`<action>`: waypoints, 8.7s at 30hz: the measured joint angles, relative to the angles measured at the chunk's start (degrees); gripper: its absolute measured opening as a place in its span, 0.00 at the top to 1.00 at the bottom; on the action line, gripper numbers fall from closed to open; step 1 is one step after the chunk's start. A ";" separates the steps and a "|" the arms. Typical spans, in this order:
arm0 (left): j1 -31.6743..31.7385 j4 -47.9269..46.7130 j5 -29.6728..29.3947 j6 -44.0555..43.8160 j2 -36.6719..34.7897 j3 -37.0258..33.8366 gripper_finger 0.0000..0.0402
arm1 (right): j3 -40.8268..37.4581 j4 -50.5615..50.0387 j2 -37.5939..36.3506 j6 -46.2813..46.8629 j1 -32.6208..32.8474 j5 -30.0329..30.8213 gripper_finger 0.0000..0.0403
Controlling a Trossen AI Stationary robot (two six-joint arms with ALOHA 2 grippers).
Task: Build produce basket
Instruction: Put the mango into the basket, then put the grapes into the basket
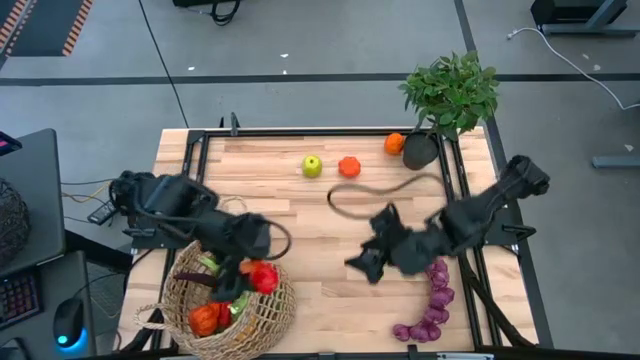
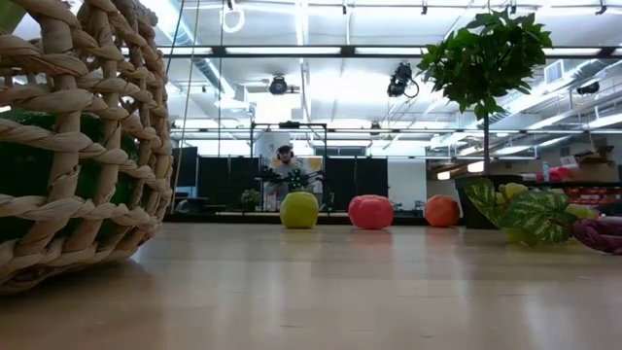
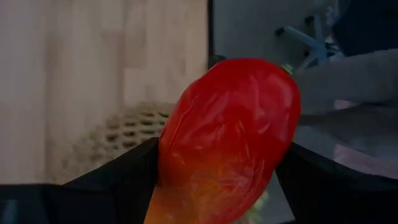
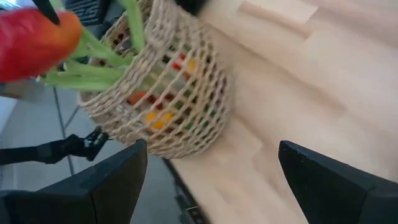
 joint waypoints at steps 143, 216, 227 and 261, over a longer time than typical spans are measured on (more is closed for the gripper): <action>1.62 55.91 -28.47 7.86 -13.95 -26.69 0.01 | -22.48 -21.11 9.39 -17.40 -11.86 -18.66 0.25; 7.89 33.59 -26.54 23.08 -14.33 -26.64 0.01 | -35.17 77.75 -9.76 -28.01 -17.61 -20.50 0.93; 8.70 39.99 -28.68 29.15 -12.57 -26.64 0.01 | -35.17 82.37 -9.76 -28.01 -17.61 -23.16 0.93; 8.52 39.63 -32.06 22.09 -9.32 -26.67 0.63 | -35.15 87.55 -9.82 -27.64 -17.68 -24.27 0.73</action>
